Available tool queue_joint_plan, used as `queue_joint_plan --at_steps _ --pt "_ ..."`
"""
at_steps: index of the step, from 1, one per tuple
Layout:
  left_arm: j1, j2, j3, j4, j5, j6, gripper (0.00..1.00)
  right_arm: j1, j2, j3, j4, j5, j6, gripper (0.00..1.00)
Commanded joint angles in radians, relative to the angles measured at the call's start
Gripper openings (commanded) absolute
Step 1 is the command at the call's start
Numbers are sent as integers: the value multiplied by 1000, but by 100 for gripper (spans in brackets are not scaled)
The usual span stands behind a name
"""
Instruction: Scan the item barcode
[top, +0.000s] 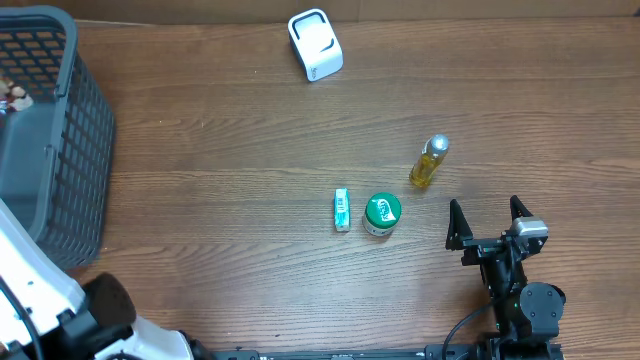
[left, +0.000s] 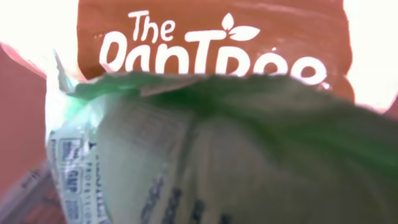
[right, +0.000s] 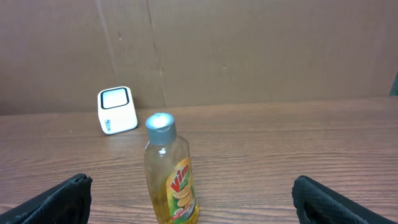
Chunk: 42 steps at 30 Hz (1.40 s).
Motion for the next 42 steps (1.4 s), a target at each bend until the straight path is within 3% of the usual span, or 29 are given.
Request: queue_joint_plan --at_steps 1,11,20,28,32,42 --pt "-90 -63 19 -70 36 -43 32 -3 -7 -11 5 2 -7 100" --pt "-402 -37 14 -350 37 -89 32 -3 -7 -11 5 2 -7 100" --pt "-641 129 13 -512 29 -138 36 -3 -7 -11 5 2 -7 100" --pt "-785 336 12 -512 -16 -152 36 -3 -7 -11 5 2 -7 100" --pt "-837 406 11 -511 -122 -256 36 -3 -7 -11 5 2 -7 100" --pt "-879 425 -45 -455 -137 -320 40 -3 -7 -11 5 2 -7 100"
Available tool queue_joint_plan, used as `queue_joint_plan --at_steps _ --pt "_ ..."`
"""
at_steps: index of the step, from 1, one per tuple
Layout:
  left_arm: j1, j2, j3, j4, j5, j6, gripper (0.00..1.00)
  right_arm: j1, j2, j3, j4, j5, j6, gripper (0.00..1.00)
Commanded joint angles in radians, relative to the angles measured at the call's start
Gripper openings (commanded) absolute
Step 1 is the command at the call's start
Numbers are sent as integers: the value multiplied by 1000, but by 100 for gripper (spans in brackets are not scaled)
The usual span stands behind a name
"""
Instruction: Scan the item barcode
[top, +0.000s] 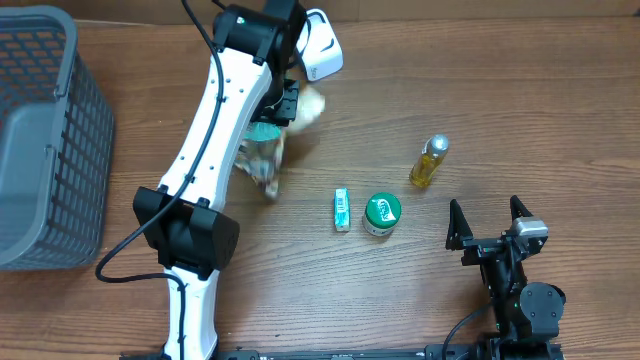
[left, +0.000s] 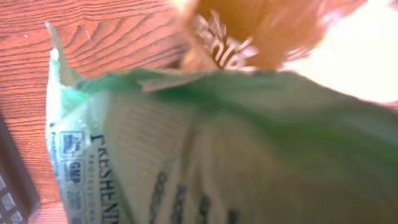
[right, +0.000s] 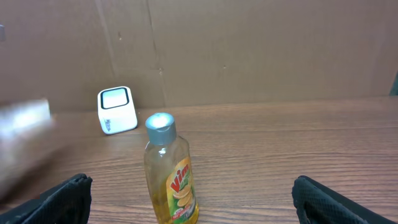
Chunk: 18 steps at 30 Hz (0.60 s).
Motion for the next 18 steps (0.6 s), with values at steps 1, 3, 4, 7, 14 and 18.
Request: queue_joint_plan --at_steps 1,3,4,7,14,18 --pt "-6 -3 -46 17 -70 -40 40 -4 -7 -11 4 2 -7 100" --pt "-7 -3 -81 26 -104 -39 40 -4 -7 -11 4 2 -7 100" --pt "-7 -3 -100 34 -114 -39 40 -4 -7 -11 4 2 -7 100" --pt "-7 -3 -193 97 -139 -14 40 -4 -7 -11 4 2 -7 100" --pt "-9 -3 -352 364 13 153 36 -4 -7 -11 4 2 -7 100" --pt "-9 -3 -364 472 133 195 32 -4 -7 -11 4 2 -7 100"
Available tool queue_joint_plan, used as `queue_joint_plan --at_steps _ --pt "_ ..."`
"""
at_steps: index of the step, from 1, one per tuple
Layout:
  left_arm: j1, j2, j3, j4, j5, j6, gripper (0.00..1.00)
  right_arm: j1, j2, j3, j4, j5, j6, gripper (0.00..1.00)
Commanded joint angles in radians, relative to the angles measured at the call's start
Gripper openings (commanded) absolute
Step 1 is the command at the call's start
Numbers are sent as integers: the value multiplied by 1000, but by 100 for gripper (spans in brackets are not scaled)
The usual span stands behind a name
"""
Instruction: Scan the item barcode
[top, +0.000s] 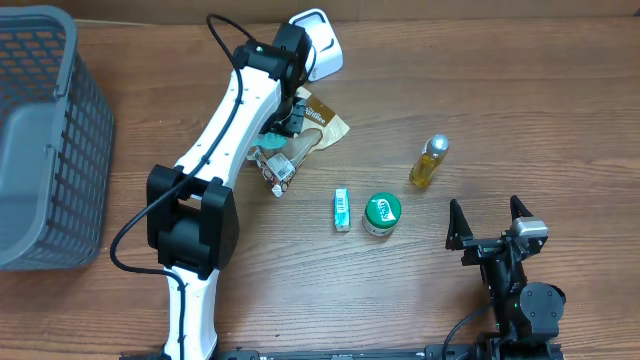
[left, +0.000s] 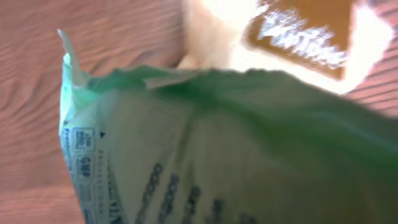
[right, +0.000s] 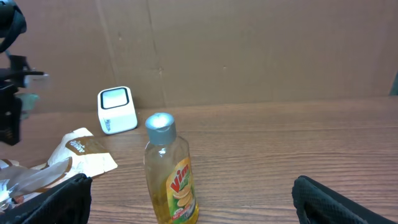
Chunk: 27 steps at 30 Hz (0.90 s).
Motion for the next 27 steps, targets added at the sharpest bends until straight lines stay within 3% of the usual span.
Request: queue_joint_plan --at_steps 1,9,16,22,27 --pt "-6 -4 -15 68 128 77 31 -3 -7 -11 4 2 -8 100" --pt "-6 -4 -286 238 105 68 29 -3 -7 -11 4 2 -8 100" --pt "22 -5 -304 47 -130 -66 26 -3 -7 -11 4 2 -8 100" --pt "69 -33 -304 -28 -158 -169 24 -3 -7 -11 4 2 -8 100" --pt "100 -140 -304 -3 -57 -154 24 -3 -7 -11 4 2 -8 100"
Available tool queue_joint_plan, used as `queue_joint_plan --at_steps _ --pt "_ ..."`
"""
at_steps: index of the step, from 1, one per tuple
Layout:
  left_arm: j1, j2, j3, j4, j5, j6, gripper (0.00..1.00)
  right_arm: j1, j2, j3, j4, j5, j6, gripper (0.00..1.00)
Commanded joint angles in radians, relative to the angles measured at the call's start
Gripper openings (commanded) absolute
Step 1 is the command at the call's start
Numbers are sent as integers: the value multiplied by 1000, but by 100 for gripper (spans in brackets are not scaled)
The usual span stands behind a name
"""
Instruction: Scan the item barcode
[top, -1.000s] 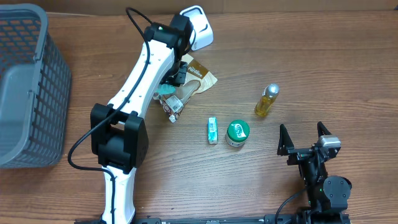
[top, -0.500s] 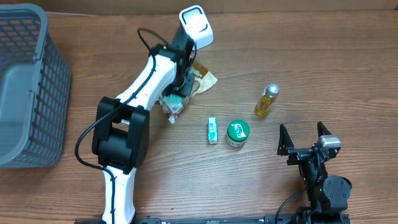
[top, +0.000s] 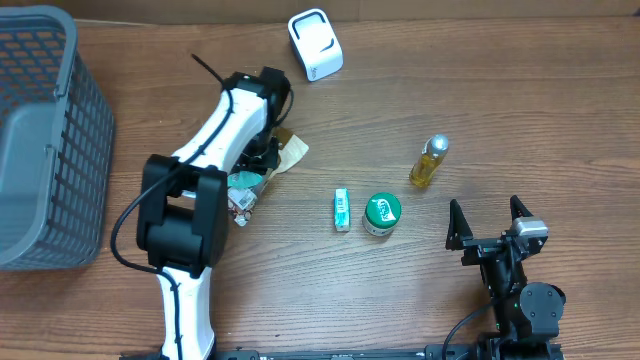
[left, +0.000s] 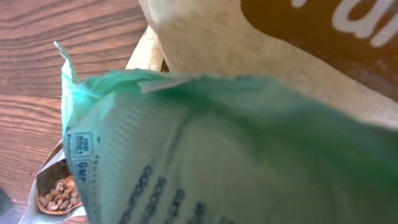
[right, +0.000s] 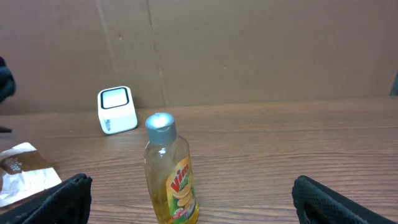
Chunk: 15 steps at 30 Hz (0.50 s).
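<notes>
My left gripper (top: 253, 160) is low over the table's middle left, shut on a green and clear packet (top: 240, 193) of nuts. That green packet (left: 205, 155) fills the left wrist view and hides the fingers. A cream and brown packet (top: 290, 150) lies against it, and its brown label (left: 311, 37) shows behind. The white scanner (top: 315, 44) stands at the far edge, apart from the packets. My right gripper (top: 490, 222) stands open at the front right, holding nothing, with its fingers (right: 68, 196) wide either side of a yellow bottle (right: 170, 177).
A grey mesh basket (top: 50, 130) stands at the left edge. The yellow bottle (top: 428, 162), a green-lidded tin (top: 382, 213) and a small teal box (top: 342, 210) stand right of the middle. A cardboard wall (right: 249, 50) backs the table.
My left gripper has moved with the green packet from just below the scanner toward the front left. The brown packet now lies farther left too. The right arm has not moved.
The left arm was first down at the left by the basket, with the green packet in its grip. Then it was up beside the scanner with both packets. Then the packets were below the scanner, and now farther from it, at the middle left.
</notes>
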Motion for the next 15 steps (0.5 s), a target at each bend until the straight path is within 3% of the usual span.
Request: queue_joint_plan --at_steps 1,5,11,15 --pt "18 -143 0 17 79 -5 24 -3 -7 -11 4 2 -8 100" --pt "-11 -240 0 29 151 35 25 -3 -7 -11 4 2 -8 100" --pt "-114 -213 -43 56 155 29 25 -3 -7 -11 4 2 -8 100" --pt "-190 -198 -148 161 154 20 26 -3 -7 -11 4 2 -8 100"
